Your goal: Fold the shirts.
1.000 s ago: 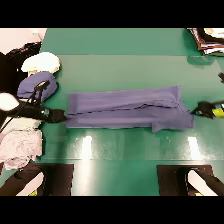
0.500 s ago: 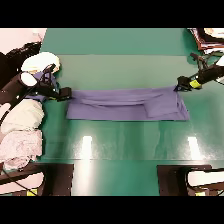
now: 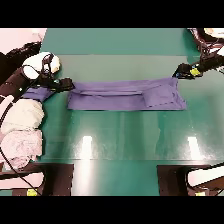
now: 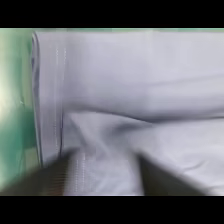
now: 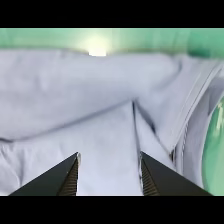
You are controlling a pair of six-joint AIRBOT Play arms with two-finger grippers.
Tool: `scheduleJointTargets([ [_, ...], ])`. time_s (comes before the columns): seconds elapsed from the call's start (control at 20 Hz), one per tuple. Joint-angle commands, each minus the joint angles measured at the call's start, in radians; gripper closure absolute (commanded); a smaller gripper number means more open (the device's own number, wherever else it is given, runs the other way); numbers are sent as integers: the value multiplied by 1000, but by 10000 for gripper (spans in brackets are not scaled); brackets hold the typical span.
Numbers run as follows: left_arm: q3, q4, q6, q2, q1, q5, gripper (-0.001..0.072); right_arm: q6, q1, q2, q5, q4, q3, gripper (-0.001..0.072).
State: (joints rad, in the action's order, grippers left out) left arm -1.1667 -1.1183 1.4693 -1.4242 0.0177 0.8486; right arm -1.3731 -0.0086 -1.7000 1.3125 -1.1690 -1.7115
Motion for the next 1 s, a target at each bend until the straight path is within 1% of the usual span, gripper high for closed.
scheduleJointTargets([
  [0.0,-7,0,5,1,0,3,204,2,-31,-3,3,0,-11,274],
  [0.05,-9,0,5,6,0,23,205,3,-56,-3,45,0,-11,274],
  [0.2,-34,1,5,8,0,118,212,58,-145,-3,156,2,-6,274],
  [0.25,-34,10,3,8,0,138,453,59,-175,-3,161,23,7,272],
  [0.3,-34,12,-12,8,0,150,686,68,-216,-4,161,69,35,252],
  [0.4,-34,13,-14,8,0,171,684,111,-289,-21,162,185,97,224],
  [0.5,-34,41,-14,8,0,190,684,131,-344,-66,168,269,144,223],
  [0.6,-34,79,-14,8,2,219,684,160,-369,-130,188,319,149,223],
  [0.7,-34,79,-14,8,21,229,685,180,-369,-192,196,339,122,224],
  [0.75,-34,79,-14,8,36,234,685,182,-358,-223,200,338,98,169],
  [0.8,-34,79,-14,8,54,238,685,182,-347,-252,206,337,72,56],
  [0.85,-34,79,-10,8,76,237,685,182,-340,-285,223,338,41,42],
  [0.95,-34,81,-10,7,113,237,684,182,-315,-347,264,337,-24,42],
])
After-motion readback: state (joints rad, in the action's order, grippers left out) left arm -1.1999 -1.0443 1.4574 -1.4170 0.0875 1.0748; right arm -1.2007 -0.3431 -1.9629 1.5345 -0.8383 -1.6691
